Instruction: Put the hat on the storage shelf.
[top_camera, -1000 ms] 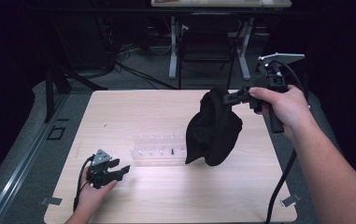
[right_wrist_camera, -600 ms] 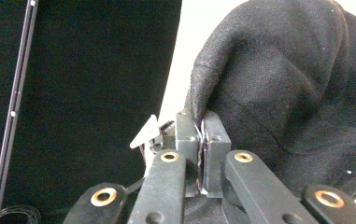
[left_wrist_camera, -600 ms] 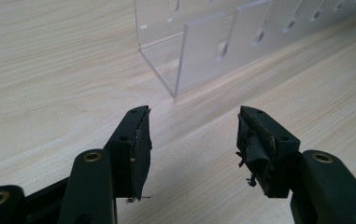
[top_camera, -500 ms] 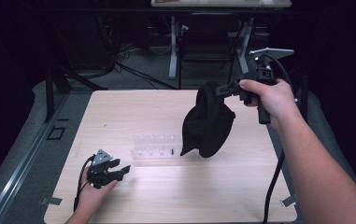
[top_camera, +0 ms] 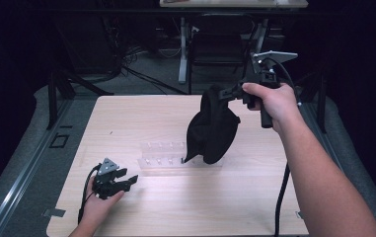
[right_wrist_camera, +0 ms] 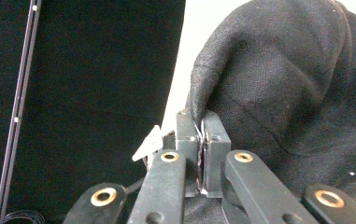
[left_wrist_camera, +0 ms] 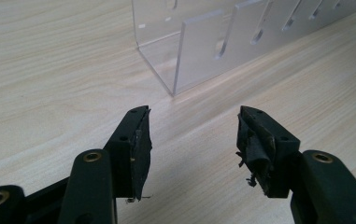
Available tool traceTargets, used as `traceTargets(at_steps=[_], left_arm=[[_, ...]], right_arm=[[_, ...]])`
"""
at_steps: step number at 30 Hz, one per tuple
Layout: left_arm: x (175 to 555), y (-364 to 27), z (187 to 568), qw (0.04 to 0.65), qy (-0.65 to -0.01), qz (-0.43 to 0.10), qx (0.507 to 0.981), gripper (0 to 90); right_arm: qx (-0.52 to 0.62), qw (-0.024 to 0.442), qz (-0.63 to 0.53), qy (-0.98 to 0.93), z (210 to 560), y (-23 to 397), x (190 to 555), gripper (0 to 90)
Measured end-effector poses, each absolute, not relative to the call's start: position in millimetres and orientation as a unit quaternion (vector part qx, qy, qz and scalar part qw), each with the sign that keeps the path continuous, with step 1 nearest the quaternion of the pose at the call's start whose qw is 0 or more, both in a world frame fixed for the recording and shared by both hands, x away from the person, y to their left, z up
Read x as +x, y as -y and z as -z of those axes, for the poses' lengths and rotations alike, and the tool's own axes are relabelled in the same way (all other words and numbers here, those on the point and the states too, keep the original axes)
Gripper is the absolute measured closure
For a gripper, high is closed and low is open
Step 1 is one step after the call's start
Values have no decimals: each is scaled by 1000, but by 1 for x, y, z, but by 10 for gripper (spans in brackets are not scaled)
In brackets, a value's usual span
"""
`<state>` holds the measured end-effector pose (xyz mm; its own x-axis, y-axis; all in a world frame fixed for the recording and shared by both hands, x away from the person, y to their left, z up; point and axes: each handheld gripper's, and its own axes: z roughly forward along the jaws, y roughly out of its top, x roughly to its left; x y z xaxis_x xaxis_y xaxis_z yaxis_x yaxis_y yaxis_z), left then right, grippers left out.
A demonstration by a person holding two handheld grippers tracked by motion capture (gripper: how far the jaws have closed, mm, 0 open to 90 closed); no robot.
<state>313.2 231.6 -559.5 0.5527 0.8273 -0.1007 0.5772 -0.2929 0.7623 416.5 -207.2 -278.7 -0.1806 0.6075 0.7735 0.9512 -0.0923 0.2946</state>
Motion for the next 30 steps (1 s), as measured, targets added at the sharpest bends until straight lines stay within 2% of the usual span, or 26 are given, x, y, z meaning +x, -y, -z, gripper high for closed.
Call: traceTargets(at_steps=[16,30], left_arm=[[313,-233,559,397,-446,-158,786,449],[312,-229,555,406,-440,-161,785,456]], right_arm=[[-605,200,420,647,289,188,433,883],[-601,205,412,654,297,181,433,882]])
